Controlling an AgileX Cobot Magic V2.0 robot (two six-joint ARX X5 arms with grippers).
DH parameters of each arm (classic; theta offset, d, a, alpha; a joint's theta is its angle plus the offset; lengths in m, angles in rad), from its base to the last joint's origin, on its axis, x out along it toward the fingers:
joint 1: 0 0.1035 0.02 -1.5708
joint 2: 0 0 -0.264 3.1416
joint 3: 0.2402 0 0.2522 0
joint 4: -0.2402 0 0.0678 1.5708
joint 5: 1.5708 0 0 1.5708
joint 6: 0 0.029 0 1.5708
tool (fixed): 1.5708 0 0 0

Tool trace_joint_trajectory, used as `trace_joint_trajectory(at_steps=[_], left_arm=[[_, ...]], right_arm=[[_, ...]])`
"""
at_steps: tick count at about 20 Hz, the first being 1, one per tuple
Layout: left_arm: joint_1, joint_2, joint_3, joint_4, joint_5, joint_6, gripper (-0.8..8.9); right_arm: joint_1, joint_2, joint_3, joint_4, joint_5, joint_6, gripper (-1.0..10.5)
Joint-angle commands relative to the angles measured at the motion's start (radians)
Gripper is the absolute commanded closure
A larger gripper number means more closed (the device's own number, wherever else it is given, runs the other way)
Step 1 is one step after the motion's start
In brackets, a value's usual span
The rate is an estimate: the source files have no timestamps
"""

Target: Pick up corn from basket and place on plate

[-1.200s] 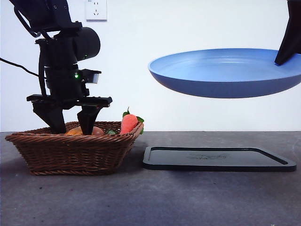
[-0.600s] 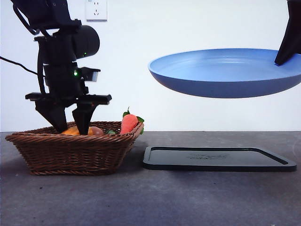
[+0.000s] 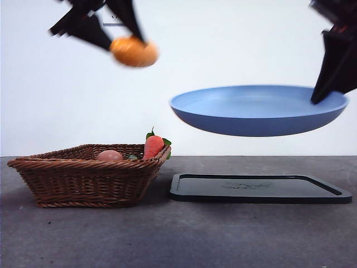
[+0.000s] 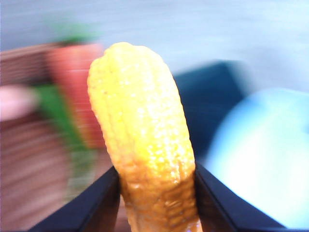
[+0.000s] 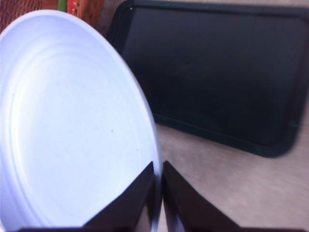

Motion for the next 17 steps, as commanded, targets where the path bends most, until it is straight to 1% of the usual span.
trace_joint_trajectory(at_steps=[1,3,6,9,13,14,16,17], left_arm=[[-0.070,0.026,0.019,0.004,0.029,-0.003,6.99],[-0.141,0.058,0.019,0.010,0.029,0.013,6.99],[-0.232,0.137,0.019,0.038,0.027,0.031,6.99],[-0.285,0.227,0.019,0.076,0.024,0.059,6.99],[-0.315,0.308,0.019,0.103,0.024,0.061,6.96],[-0.319,0.320,0.019,0.102,0.017,0.062,6.77],[-0.320,0.329,0.019,0.098,-0.016,0.061,5.98],[-0.322,0.329,0.019,0.095,-0.033,0.062,5.43]], right_arm=[[0.003,0.059,0.022,0.035,-0.042,0.053,9.4],[0.003,0.098,0.022,0.048,-0.075,0.064,9.4],[0.003,0.129,0.022,0.053,-0.083,0.075,9.4],[0.003,0.129,0.022,0.048,-0.101,0.076,9.4],[0.003,0.129,0.022,0.033,-0.101,0.075,9.4],[0.003,0.129,0.022,0.030,-0.101,0.072,9.4],[0.004,0.129,0.022,0.024,-0.103,0.071,9.4],[0.004,0.129,0.022,0.024,-0.103,0.071,9.4]])
